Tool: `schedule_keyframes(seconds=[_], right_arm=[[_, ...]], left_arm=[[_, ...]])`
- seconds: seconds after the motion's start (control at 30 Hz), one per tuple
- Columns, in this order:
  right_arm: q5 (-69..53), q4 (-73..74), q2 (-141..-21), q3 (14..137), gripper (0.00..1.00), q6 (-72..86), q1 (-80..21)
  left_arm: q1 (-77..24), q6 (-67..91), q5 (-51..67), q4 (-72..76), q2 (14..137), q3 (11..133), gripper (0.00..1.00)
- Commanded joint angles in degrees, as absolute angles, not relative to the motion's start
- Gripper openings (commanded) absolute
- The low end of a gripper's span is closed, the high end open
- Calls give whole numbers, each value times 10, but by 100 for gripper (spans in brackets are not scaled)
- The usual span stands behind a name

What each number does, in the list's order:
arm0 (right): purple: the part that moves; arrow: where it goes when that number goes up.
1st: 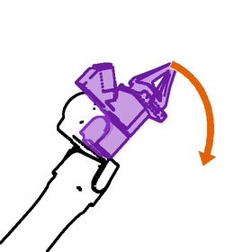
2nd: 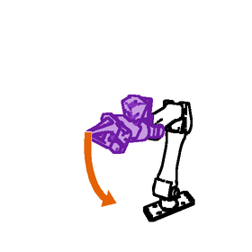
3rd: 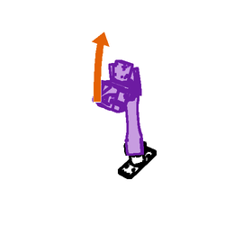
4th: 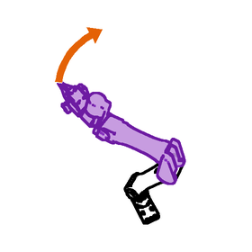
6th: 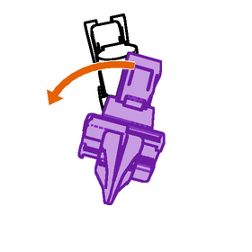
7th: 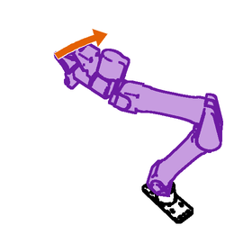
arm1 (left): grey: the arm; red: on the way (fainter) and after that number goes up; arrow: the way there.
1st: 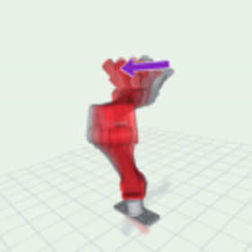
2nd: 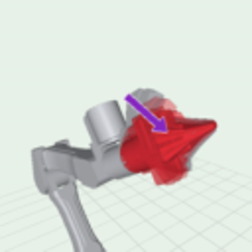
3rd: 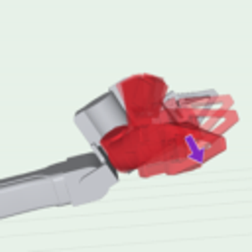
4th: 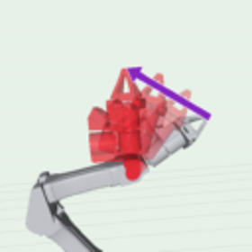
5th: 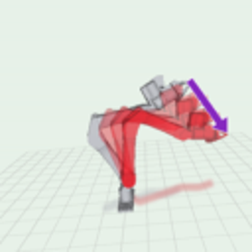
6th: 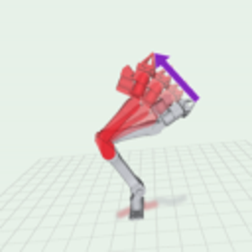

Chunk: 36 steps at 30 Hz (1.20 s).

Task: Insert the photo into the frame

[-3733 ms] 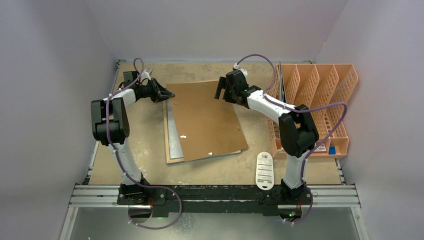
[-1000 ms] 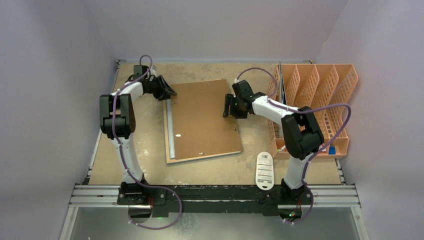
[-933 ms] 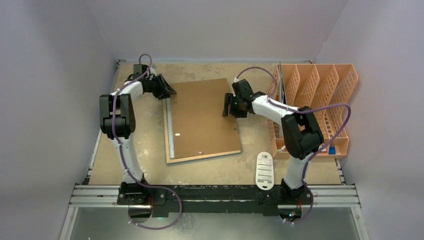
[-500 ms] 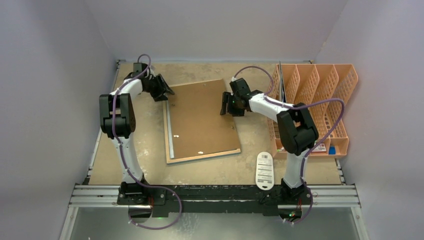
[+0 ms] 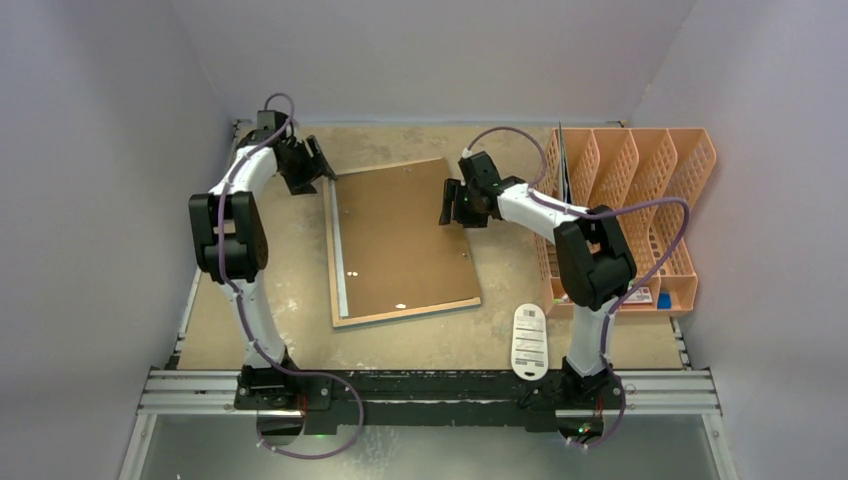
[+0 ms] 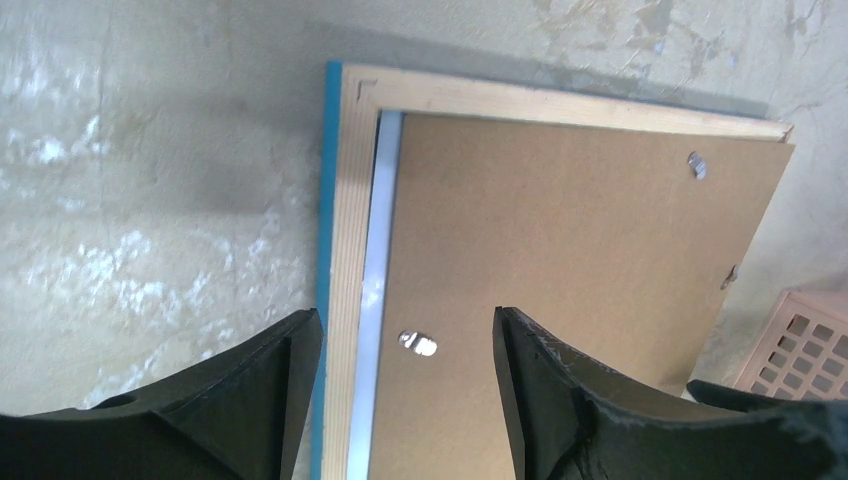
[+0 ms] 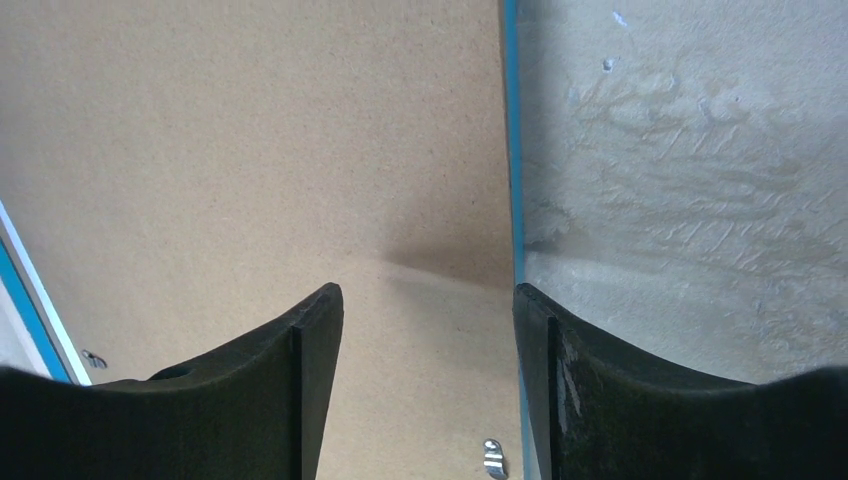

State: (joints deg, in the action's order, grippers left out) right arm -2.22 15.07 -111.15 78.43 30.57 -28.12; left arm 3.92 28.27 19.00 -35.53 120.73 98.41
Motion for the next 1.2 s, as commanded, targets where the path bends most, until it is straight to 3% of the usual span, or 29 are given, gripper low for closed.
schedule_keyframes(seconds=[0.0, 0.43, 0.8, 1.17], right_arm=[[-13, 153, -1115, 816, 64, 295, -284], [-1, 159, -1122, 812, 66, 289, -285], [16, 171, -1131, 818, 60, 287, -285], [2, 152, -1129, 817, 35, 277, -285]], left_arm=[[43, 259, 166, -354, 1150, 927, 66], [42, 255, 222, -251, 1089, 746, 66], [42, 263, 252, -223, 1073, 706, 48], [42, 297, 344, -167, 1064, 679, 45]])
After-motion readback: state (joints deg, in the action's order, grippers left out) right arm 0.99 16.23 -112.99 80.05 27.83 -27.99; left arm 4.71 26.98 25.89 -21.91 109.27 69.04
